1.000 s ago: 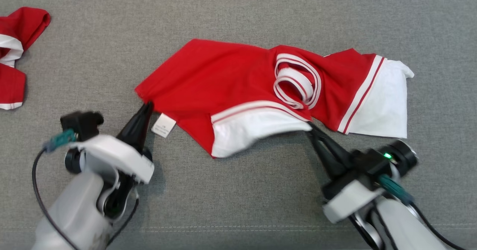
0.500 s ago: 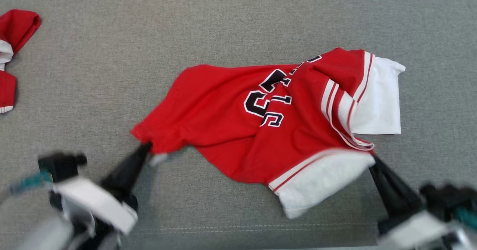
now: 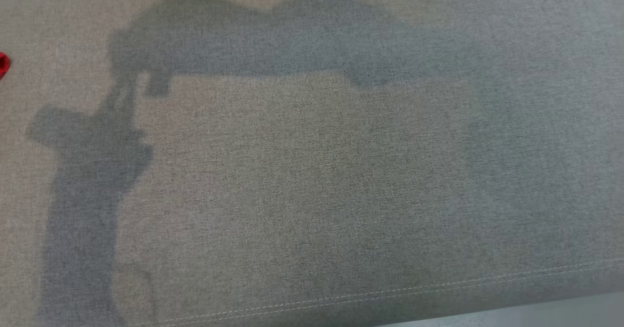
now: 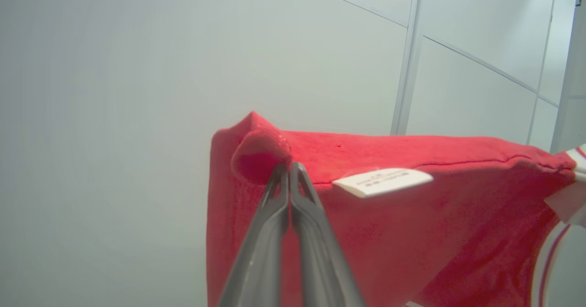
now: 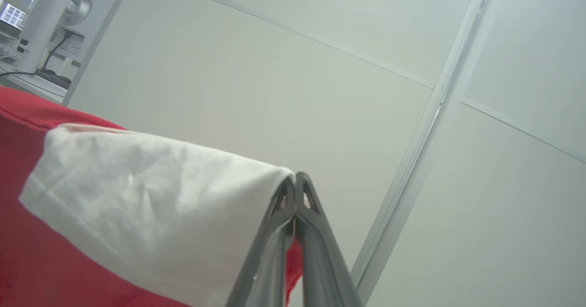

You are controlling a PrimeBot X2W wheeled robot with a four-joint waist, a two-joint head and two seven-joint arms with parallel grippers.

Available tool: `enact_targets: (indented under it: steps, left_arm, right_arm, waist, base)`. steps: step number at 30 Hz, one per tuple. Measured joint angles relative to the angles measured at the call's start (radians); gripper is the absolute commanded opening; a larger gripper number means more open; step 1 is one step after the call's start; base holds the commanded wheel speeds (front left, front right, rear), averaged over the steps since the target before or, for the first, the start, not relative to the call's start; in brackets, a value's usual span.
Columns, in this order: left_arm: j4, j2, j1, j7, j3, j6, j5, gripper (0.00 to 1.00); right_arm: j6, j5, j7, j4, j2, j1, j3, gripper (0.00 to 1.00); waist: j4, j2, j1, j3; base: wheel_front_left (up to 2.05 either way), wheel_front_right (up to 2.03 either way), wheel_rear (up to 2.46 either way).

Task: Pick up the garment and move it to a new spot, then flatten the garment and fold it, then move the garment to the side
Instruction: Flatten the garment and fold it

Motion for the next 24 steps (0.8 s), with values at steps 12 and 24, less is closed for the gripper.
enact_targets:
  steps: [12,24]
  left_arm:
    - [-0.136,-0.138,0.86,-0.319,-0.062,-0.022,-0.123,0.0]
    - [-0.302,-0.078,1.11,-0.363,-0.09,0.084,-0.031,0.0]
  right_arm:
    - [0.0,0.298,-0.011,-0.117,-0.065,0.867,-0.03,0.0]
    - [0.0,0.39,-0.035,-0.334,0.018,1.284,-0.165,0.0]
  waist:
    - [0.081,0.0,0.0,0.055]
    - [0.073,0.0,0.0,0.043]
  base:
    - [0.0,0.0,0.0]
    - [0.0,0.0,0.0]
